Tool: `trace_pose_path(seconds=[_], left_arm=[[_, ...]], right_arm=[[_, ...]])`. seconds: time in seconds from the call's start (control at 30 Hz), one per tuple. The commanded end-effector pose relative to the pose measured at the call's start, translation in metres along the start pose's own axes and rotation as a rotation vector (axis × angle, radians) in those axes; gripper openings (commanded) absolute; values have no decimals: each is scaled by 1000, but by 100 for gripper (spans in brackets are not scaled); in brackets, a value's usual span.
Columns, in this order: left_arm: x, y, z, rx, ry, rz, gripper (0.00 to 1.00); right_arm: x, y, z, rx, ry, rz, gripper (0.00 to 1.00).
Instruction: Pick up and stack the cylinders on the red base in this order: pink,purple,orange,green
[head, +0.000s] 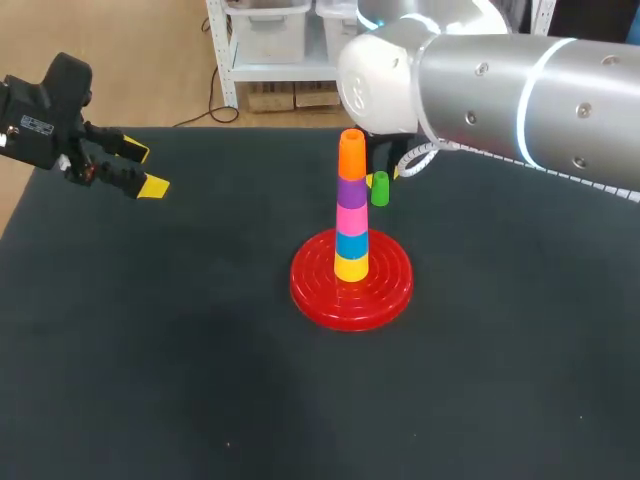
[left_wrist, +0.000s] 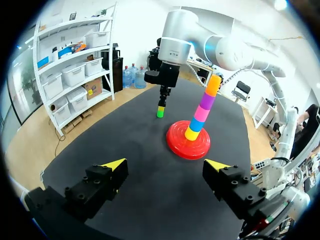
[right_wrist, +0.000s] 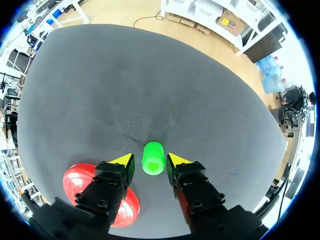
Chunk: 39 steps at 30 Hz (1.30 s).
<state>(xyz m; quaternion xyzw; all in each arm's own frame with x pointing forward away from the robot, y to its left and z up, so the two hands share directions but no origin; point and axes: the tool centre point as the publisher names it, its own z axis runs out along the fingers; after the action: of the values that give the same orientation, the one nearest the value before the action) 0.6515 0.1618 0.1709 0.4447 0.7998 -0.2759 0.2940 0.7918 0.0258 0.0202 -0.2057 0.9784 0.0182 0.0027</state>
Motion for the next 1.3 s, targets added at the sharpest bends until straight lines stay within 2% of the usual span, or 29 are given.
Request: trace_pose_path(seconds=[0.03,0.2,0.3,0.47,0.7,1.03,1.13,1.27,1.3], left_arm=[[1,1,0,3,-4,3,100],[1,1,0,3,-4,3,100],[1,1,0,3,-4,3,100],[1,1,0,3,-4,3,100],[1,1,0,3,-4,3,100],[1,1,0,3,-4,3,100],[1,1,0,3,-4,3,100],[1,1,0,3,-4,3,100],[1,1,0,3,-4,3,100]], right_arm=[[1,0,0,5,0,1,38],[2,-4,1,12,2,6,32],[3,-6,2,18,5,14,2],[5,-9,-13,18,-23,12,0],[25,-5,-93,15,-96,-96,0],[80,33,-234,-3,-239,-324,0],[93,45,-262,-17,-271,-363,0],[110,61,-293,-50,-380,-410,0],[115,66,-300,-63,-386,-421,0]])
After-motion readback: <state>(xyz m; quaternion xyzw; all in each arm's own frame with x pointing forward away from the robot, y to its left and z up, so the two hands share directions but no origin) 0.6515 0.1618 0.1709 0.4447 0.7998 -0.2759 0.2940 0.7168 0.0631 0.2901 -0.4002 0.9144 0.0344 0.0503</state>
